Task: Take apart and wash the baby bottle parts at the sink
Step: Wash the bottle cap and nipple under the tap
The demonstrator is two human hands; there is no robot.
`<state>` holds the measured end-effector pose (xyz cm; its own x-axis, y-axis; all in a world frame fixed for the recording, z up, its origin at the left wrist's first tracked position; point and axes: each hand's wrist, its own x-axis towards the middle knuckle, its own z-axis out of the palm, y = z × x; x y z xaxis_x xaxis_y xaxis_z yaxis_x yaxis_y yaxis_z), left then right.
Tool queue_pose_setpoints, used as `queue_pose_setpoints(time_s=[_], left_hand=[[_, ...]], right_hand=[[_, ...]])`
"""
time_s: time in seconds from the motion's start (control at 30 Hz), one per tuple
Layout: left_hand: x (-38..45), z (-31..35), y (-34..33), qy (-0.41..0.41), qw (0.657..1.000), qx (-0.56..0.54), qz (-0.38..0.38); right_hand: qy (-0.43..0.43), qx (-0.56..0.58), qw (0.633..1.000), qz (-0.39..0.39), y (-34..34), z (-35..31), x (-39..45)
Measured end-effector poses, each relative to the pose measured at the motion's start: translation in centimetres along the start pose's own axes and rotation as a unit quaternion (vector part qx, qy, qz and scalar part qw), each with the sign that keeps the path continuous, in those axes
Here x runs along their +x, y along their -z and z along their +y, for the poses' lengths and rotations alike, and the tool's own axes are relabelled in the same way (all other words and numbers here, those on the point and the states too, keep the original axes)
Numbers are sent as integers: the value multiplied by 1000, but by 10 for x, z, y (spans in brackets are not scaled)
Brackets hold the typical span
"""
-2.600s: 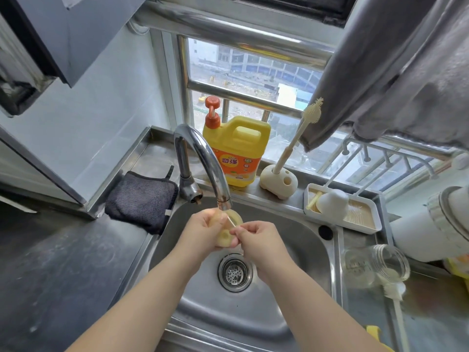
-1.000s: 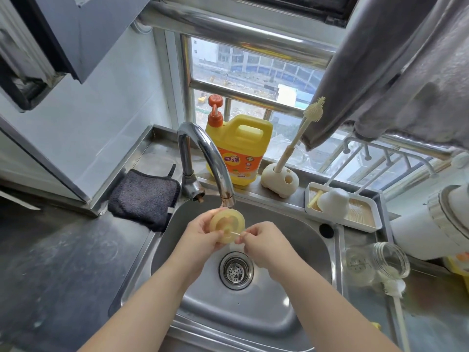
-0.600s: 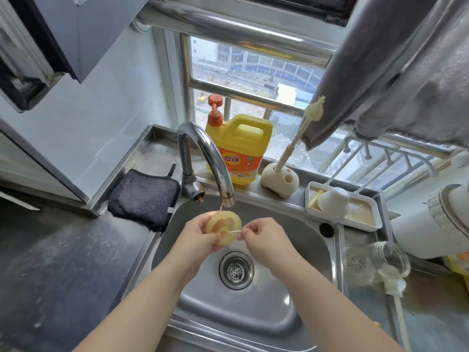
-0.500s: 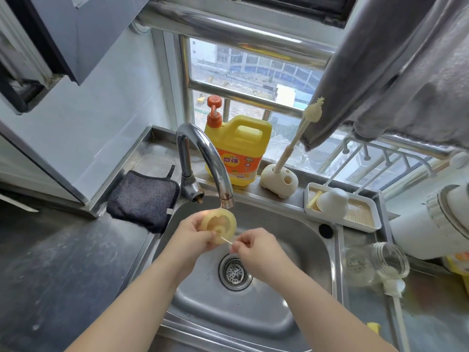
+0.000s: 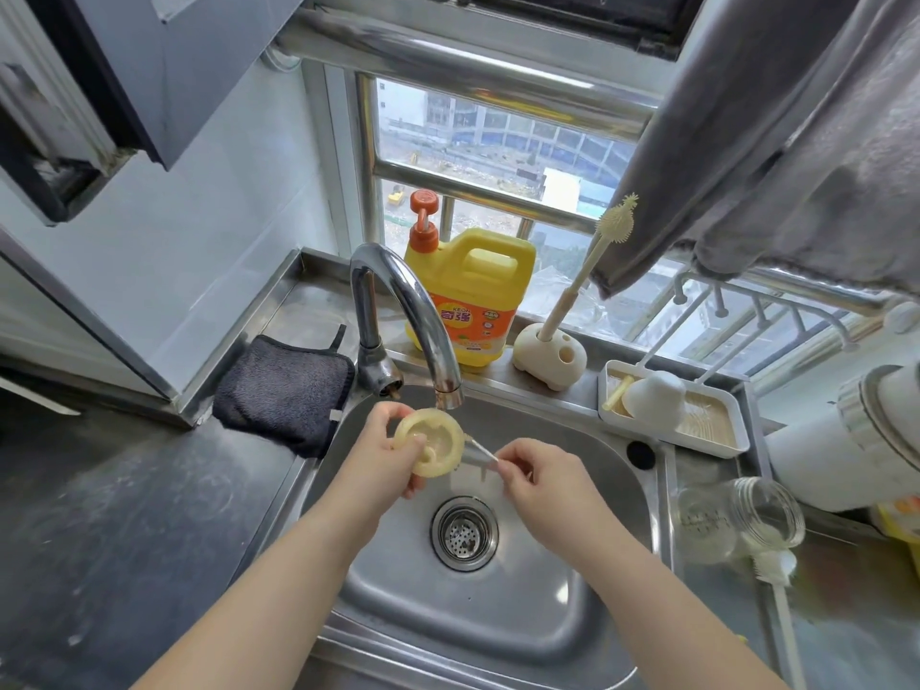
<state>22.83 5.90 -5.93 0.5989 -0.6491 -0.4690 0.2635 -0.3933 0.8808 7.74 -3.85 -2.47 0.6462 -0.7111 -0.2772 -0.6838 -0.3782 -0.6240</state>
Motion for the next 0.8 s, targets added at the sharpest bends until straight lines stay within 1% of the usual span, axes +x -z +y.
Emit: queue_pose_setpoints(time_s=[0.07, 0.1, 0.2, 0.27, 0.33, 0.4, 0.47, 0.53, 0.6, 0.63, 0.73, 0.8], left_hand=[[0, 3, 1, 38, 997, -63, -13], [0, 4, 2, 62, 994, -80, -32], [-5, 6, 3, 136, 979, -92, -119], [-8, 8, 4, 165, 969, -102, -153], [-8, 9, 5, 181, 965, -108, -154], [-8, 7, 6, 164, 972, -78, -148], [-10, 4, 7, 107, 984, -29, -141], [-11, 0, 7, 49, 990, -41, -125], [-9, -1, 9, 8, 989, -87, -123], [-8, -1, 10, -5, 987, -92, -129], [-4, 1, 14, -31, 984, -12, -172], [-2, 1, 13, -44, 979, 25, -199]], right_hand=[[27, 28, 999, 18, -1, 2, -3], [45, 46, 998, 17, -1, 2, -4], [88, 92, 992, -22, -5, -5, -4], [94, 92, 990, -47, -12, -9, 1], [79, 118, 988, -56, -17, -9, 6], [33, 180, 982, -49, -20, -9, 9], [-19, 271, 961, -51, -24, -10, 10], [-43, 324, 943, -66, -28, -10, 9], [-48, 322, 942, -77, -29, -9, 10], [-50, 317, 944, -80, -28, -8, 10], [-45, 290, 952, -87, -21, -4, 9], [-31, 252, 963, -90, -15, -3, 8]])
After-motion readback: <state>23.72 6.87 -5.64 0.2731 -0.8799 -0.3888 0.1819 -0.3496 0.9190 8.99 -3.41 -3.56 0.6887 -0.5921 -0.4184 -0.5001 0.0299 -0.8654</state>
